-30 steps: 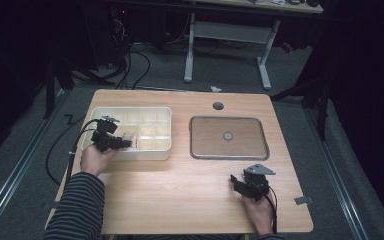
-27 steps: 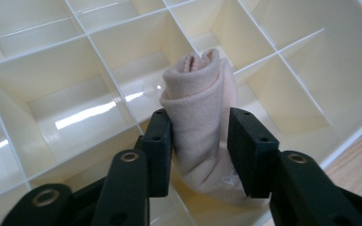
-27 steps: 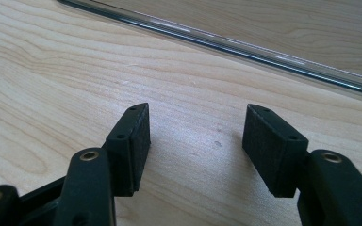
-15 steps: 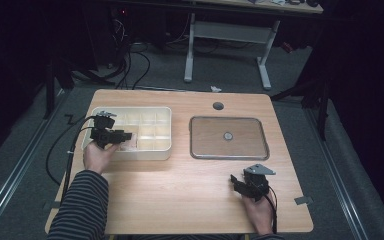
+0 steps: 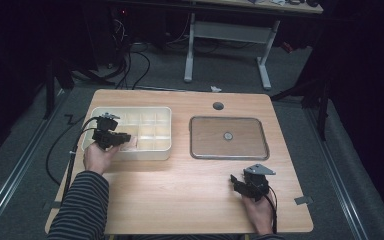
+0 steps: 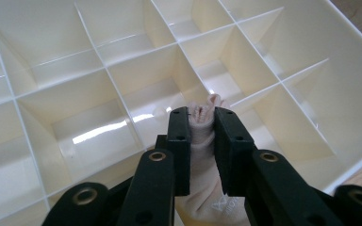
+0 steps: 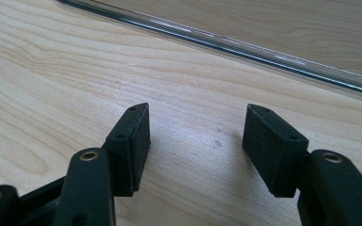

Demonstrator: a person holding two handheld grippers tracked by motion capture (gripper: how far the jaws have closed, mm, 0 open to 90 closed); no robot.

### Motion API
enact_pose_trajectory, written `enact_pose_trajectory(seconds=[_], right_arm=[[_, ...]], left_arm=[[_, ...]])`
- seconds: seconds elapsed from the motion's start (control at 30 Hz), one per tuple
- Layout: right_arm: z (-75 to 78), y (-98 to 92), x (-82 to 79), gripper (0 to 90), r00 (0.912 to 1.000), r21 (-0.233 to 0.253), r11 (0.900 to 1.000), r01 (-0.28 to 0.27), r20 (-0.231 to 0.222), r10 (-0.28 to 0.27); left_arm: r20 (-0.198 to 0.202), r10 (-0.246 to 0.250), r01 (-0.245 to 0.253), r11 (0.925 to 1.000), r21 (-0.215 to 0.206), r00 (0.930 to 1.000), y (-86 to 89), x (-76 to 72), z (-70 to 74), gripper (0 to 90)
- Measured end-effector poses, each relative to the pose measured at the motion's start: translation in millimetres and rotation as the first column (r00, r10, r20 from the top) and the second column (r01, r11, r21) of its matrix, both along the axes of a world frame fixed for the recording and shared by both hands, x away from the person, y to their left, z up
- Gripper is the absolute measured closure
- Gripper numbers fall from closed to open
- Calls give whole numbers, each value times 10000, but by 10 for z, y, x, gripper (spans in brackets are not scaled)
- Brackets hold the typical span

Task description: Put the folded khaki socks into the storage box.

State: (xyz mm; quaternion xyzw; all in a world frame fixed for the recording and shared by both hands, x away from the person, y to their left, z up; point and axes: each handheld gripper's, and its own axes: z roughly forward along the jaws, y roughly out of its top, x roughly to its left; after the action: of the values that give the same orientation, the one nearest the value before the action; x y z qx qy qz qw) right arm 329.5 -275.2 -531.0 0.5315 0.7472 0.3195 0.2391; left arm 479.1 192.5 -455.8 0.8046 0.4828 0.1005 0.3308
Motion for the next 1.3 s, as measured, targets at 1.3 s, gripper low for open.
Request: enact_pose_trajectory(seconds=[1.3], right_arm=[[0, 0, 0, 417, 10000, 0, 10000, -19, -6, 19]], left_arm=[[50, 213, -212, 9994, -255, 9998, 68, -54, -26, 566]])
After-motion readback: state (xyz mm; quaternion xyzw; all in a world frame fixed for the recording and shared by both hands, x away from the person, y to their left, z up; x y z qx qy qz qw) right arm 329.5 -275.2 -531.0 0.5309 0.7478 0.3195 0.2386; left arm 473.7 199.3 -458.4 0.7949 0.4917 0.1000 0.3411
